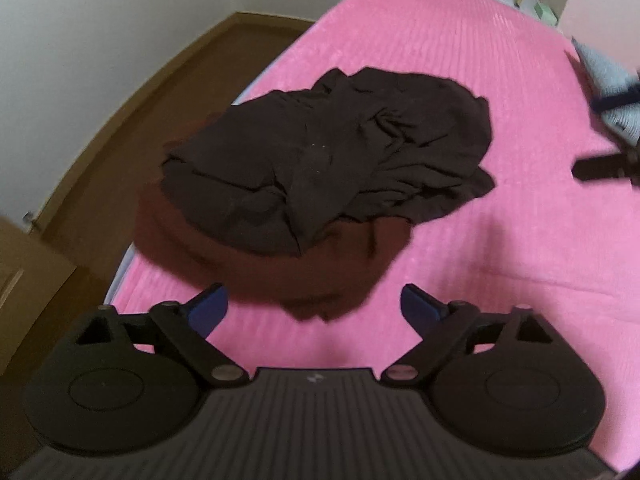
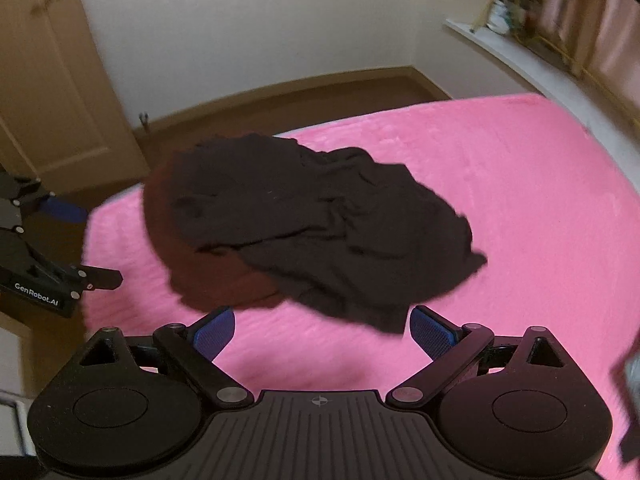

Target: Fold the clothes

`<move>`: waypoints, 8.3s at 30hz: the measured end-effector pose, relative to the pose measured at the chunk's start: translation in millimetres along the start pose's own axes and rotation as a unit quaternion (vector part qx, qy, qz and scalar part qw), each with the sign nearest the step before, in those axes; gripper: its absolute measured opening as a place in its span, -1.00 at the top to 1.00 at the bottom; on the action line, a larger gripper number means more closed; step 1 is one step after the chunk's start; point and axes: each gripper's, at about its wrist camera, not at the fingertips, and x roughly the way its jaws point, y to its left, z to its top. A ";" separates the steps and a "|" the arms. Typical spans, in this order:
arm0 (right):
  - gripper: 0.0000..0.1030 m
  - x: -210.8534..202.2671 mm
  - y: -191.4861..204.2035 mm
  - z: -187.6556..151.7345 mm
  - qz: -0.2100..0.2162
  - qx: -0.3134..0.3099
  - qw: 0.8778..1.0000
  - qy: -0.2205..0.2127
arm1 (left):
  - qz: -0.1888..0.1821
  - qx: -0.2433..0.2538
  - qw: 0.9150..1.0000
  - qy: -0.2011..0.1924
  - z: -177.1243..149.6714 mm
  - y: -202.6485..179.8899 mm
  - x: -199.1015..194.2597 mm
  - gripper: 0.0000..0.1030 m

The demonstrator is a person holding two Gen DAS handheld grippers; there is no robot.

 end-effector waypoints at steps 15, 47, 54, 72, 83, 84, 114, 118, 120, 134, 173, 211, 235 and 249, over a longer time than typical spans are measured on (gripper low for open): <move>-0.47 250.3 -8.3 73.9 -0.006 -0.303 0.951 0.065 | -0.049 0.093 0.994 -0.008 22.9 29.9 131.7 0.67; 0.87 -298.4 -147.1 -348.7 -0.218 0.141 0.962 -0.083 | -0.445 0.419 0.790 -0.050 -85.8 -472.3 -207.2 0.80; -0.27 -336.9 -161.3 -513.7 -0.302 0.252 0.919 0.003 | -0.412 0.499 0.762 0.006 -105.1 -577.4 -143.3 0.21; -0.45 -268.4 -60.2 -682.7 -0.240 0.655 0.715 -0.039 | -0.269 0.701 0.652 -0.103 -118.5 -670.8 39.2 0.47; -0.22 -261.4 -74.2 -713.0 -0.193 0.734 0.642 -0.108 | -0.277 0.606 0.734 -0.132 -26.2 -640.1 -29.6 0.99; 0.41 -263.1 -75.9 -715.2 -0.188 0.731 0.647 -0.108 | -0.274 0.595 0.743 -0.137 -16.9 -635.2 -36.2 0.99; 0.95 -681.1 278.7 -399.4 -0.619 0.240 0.686 -0.299 | -0.291 0.377 0.703 -0.528 48.6 -248.7 -472.3 0.98; 0.94 -704.3 273.8 -392.0 -0.646 0.205 0.671 -0.300 | -0.286 0.377 0.694 -0.542 68.5 -265.1 -495.2 0.97; 0.94 -705.0 249.3 -396.6 -0.646 0.197 0.678 -0.290 | -0.278 0.384 0.699 -0.535 81.2 -286.6 -487.6 0.97; 0.91 -446.0 -128.2 -523.1 -0.453 0.224 0.853 -0.126 | -0.138 0.361 0.892 -0.235 167.3 -559.3 -84.6 0.46; -0.69 -328.7 -6.8 -618.7 -0.306 0.508 0.803 0.056 | -0.012 0.315 0.948 -0.039 38.0 -240.9 -2.0 0.99; 0.42 -315.3 47.5 -743.1 -0.121 0.651 0.747 0.055 | -0.148 0.370 0.901 0.171 -194.3 -302.4 -70.2 0.95; 0.44 -299.0 -71.0 -747.3 -0.147 0.642 0.751 -0.037 | -0.049 0.460 0.864 0.201 -224.5 -353.2 -105.9 0.59; 1.00 -420.9 -135.8 -785.7 -0.253 0.543 0.800 -0.040 | -0.110 0.482 0.852 0.169 -245.0 -453.6 -136.3 0.47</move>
